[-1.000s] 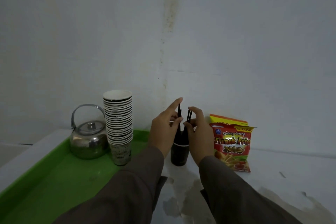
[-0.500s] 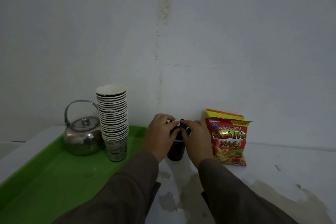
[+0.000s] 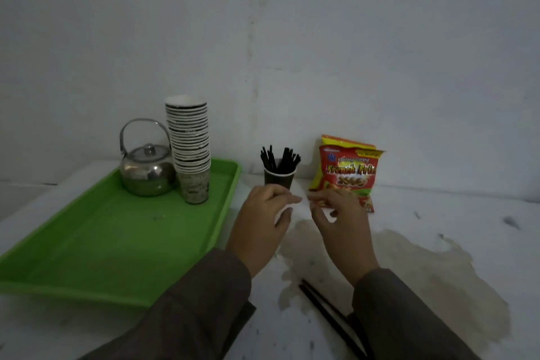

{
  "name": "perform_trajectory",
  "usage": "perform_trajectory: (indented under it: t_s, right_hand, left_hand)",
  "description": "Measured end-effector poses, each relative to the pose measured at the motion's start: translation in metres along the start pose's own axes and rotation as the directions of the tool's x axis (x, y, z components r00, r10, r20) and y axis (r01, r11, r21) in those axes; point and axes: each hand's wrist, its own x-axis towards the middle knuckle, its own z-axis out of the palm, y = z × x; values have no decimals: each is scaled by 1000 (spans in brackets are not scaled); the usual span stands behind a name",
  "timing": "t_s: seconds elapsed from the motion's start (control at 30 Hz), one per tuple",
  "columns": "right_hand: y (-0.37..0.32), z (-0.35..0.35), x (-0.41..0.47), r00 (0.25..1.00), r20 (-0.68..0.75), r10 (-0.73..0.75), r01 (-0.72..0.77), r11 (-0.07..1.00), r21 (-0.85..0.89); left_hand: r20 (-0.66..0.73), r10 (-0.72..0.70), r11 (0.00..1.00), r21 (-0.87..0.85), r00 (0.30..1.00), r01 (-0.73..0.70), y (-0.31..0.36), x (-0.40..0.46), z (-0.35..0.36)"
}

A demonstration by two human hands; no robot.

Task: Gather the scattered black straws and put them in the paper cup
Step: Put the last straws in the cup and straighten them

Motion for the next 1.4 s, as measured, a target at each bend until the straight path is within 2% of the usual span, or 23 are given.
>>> perform_trajectory:
  t_s: [0.13,0.27,0.4,0.53,0.6,0.67,0.77,0.9,1.1,1.2,1.3,1.4]
  right_hand:
    - [6,-8,-49,995,89,49,-46,998,-36]
    - [16,-13,-83,984,164,68,-40,985,-168]
    - [19,-20,-97,949,313,36,65,950,-306]
    - [18,-13,-100,884,464,53,151,908,-392]
    - [16,-8,-101,879,471,72,171,876,-452]
    - [19,-4,-101,899,437,29,188,875,-445]
    - [14,-1,-99,893,447,57,183,861,-475]
    - [6,2,-93,885,455,97,194,812,-550]
    - [6,4,-87,889,424,172,108,821,-561]
    - [11,7,-86,891,404,208,61,827,-559]
    - [13,7,-87,901,385,200,42,844,-535]
    - [12,8,-87,906,370,207,-15,888,-460]
  left_hand:
    - [92,-53,997,-56,994,58,19,-49,6]
    - [167,-83,993,-74,983,96,20,-77,9]
    - [195,-130,985,-91,972,150,19,-84,7]
    - [307,-119,989,-45,944,139,17,-86,10]
    - [367,-85,996,1,926,91,17,-87,13]
    - [406,-49,999,35,912,38,18,-88,15]
    - [412,-15,999,43,911,-3,19,-88,16]
    - [412,-6,999,37,911,-10,18,-88,17]
    - [412,-35,999,22,910,29,15,-87,19]
    - [401,-82,995,-20,912,98,17,-86,17]
    - [339,-199,967,-86,919,241,23,-88,17]
    - [318,-303,915,-166,898,368,34,-93,22]
